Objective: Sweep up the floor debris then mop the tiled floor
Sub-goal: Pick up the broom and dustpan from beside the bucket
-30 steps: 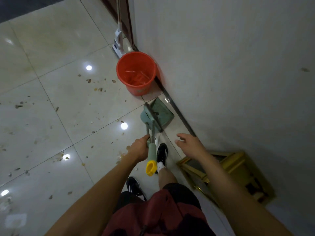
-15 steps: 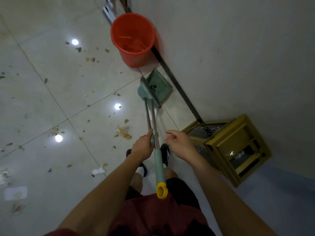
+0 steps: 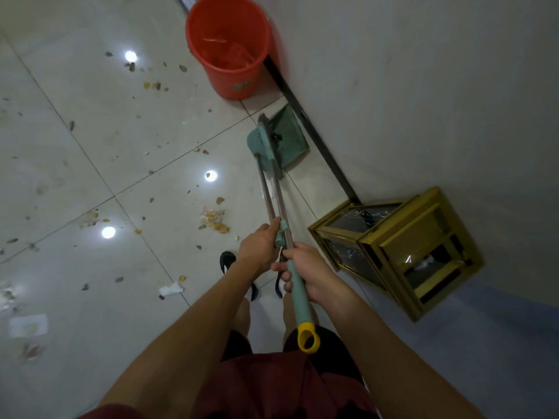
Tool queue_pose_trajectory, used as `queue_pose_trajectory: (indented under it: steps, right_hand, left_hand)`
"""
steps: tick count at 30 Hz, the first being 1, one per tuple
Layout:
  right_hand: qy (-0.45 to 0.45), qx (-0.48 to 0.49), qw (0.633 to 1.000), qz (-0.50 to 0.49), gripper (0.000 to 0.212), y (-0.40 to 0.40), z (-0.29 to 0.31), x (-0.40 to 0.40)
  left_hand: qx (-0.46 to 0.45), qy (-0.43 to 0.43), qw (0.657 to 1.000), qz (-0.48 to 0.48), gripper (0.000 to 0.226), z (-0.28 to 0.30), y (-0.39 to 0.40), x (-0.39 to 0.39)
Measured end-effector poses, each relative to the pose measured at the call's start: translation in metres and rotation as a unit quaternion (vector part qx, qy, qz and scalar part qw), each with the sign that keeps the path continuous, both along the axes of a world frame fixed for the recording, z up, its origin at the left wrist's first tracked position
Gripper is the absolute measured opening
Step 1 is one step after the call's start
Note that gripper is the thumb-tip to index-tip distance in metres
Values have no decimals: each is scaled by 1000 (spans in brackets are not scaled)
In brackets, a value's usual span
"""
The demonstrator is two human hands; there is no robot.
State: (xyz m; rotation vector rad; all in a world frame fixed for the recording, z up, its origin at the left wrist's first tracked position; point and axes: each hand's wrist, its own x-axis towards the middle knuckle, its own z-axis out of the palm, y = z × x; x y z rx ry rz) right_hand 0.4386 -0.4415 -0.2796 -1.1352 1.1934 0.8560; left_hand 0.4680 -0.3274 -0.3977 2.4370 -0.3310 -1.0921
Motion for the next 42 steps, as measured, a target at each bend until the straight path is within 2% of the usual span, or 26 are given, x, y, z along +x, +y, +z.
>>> queue_pose_trajectory:
  steps: [2, 7, 13, 19, 28, 30, 33, 42]
  right_hand:
    - [-14, -21, 1000, -4, 25, -3, -1, -2]
    - [-48, -94, 992, 66, 25, -2, -6, -12]
    - [-94, -185, 962, 178, 23, 1, -4, -17]
    - [-118, -210, 943, 229, 20, -2, 4, -5]
    - [-151, -239, 899, 333, 10, 8, 3, 3]
    - [-142, -255, 888, 354, 13, 6, 4, 4]
    - [-133, -272, 877, 372, 34, -9, 1, 5]
    - [-147, -255, 906, 305, 7, -50, -28, 22]
  left_hand:
    - [8, -11, 1000, -25, 73, 0, -4, 4]
    - [23, -26, 998, -43, 74, -1, -11, 0]
    - [28, -50, 997, -55, 75, 2, -14, -2]
    - [70, -109, 987, -95, 72, 11, -11, 6]
    - [95, -124, 984, -89, 50, 30, 10, 14]
    - [98, -127, 984, -81, 46, 34, 20, 17]
    - [98, -137, 985, -24, 40, 42, 40, 27]
    - [111, -164, 976, 94, 43, 71, 73, 52]
